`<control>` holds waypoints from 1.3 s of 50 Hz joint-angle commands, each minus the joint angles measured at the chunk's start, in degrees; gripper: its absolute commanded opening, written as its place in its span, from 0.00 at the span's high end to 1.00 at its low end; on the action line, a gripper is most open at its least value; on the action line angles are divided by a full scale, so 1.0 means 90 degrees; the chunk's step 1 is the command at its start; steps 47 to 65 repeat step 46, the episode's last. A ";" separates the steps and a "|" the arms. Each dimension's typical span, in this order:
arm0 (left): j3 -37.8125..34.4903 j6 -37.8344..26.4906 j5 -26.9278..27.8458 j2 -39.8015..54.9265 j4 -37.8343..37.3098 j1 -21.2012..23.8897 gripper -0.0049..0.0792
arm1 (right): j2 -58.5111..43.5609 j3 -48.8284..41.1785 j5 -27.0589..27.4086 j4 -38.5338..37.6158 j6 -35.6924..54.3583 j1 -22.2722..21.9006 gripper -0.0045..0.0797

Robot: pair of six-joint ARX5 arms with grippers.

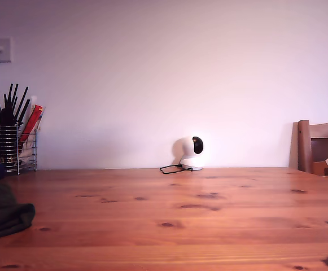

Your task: Fold the underwear in front of you. After folding it, place it to the left side.

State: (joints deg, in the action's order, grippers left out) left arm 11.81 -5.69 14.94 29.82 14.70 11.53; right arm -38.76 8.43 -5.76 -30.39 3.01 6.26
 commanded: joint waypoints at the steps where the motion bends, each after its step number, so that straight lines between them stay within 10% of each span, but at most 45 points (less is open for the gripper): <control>1: -0.0134 0.0041 0.0034 0.0100 0.0199 -0.0019 0.97 | 0.0005 -0.0007 -0.0044 -0.0075 -0.0024 0.0056 0.96; 17: -0.0131 0.0301 0.0049 0.0102 0.0699 -0.0019 0.97 | 0.0005 0.0019 0.0036 -0.0384 -0.0019 0.0136 0.96; 46: -0.0131 0.0435 0.0053 0.0102 0.0678 -0.0017 0.97 | 0.0005 0.0019 0.0036 0.2365 -0.0019 0.0136 0.96; 65: -0.0131 0.0435 0.0053 0.0102 0.0678 -0.0017 0.97 | 0.0005 0.0019 0.0036 0.2365 -0.0019 0.0136 0.96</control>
